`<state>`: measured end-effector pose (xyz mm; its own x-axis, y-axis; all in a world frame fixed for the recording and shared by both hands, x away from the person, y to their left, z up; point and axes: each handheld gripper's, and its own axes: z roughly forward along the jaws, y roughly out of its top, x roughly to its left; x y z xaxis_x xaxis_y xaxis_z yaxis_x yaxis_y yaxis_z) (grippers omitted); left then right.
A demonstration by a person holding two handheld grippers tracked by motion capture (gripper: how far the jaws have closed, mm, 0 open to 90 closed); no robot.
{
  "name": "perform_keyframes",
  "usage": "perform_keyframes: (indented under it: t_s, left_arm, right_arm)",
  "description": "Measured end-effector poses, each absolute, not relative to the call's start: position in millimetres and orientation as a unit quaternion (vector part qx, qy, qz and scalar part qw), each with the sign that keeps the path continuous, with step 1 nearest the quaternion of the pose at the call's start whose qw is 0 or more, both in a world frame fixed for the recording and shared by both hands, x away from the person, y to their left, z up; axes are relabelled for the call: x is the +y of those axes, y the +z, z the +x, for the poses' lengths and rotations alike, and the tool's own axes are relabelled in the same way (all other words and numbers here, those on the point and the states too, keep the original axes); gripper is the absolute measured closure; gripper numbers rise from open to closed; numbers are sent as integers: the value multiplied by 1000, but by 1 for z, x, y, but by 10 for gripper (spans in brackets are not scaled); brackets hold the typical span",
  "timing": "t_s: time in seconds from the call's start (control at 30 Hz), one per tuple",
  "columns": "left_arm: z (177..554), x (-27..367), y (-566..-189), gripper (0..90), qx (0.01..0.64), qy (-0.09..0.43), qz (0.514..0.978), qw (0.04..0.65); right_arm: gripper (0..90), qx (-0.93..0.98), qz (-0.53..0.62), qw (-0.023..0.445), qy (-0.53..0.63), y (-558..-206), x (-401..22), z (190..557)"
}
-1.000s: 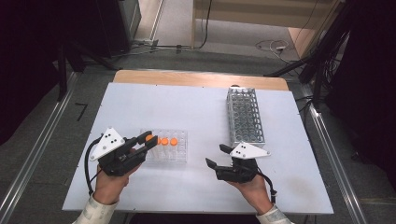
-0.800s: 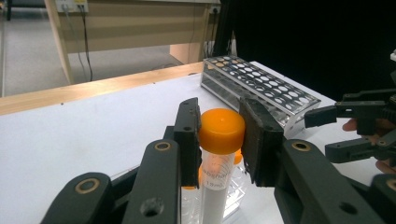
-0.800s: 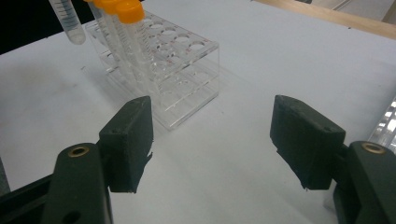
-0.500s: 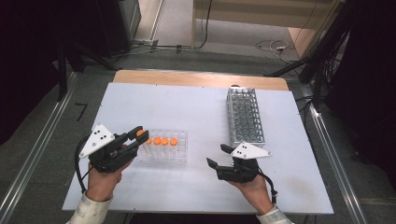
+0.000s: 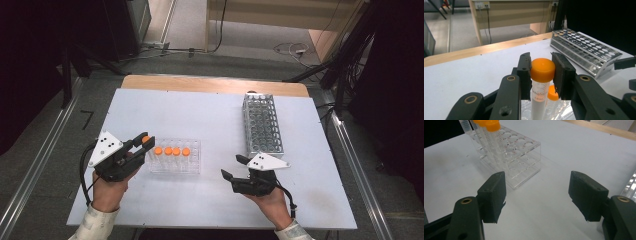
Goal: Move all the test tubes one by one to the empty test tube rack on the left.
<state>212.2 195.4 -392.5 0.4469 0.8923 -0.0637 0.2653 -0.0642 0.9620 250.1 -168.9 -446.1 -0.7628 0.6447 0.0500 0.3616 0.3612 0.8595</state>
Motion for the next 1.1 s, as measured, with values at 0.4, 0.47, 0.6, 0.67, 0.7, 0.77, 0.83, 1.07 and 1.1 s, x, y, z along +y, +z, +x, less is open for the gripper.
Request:
perform_keyframes:
  t_s: [0.4, 0.47, 0.6, 0.67, 0.7, 0.77, 0.83, 1.07, 1.1]
  left_arm:
    - [219, 199, -400, 698, 448, 313, 653, 524]
    - [220, 199, -401, 698, 450, 315, 652, 523]
    - [222, 199, -405, 698, 450, 315, 649, 526]
    - [223, 199, -407, 698, 451, 314, 652, 522]
    - [224, 199, -408, 698, 452, 315, 652, 521]
    - [225, 198, -411, 698, 453, 313, 655, 517]
    - [226, 198, -414, 697, 454, 312, 658, 514]
    - [226, 195, -422, 696, 459, 307, 662, 506]
    - [226, 194, -423, 696, 458, 307, 665, 504]
  right_arm:
    - [289, 812, 309, 151, 471, -447, -168, 251]
    - [289, 812, 308, 151, 471, -447, -168, 251]
    - [289, 813, 309, 150, 471, -447, -168, 250]
    - [288, 813, 309, 150, 471, -447, -168, 250]
    - [288, 812, 309, 150, 471, -447, -168, 250]
    - [289, 812, 308, 151, 472, -447, -168, 250]
    - [289, 812, 308, 151, 472, -447, -168, 250]
    - [289, 814, 309, 151, 469, -448, -168, 251]
    - [288, 814, 309, 151, 469, -448, -168, 251]
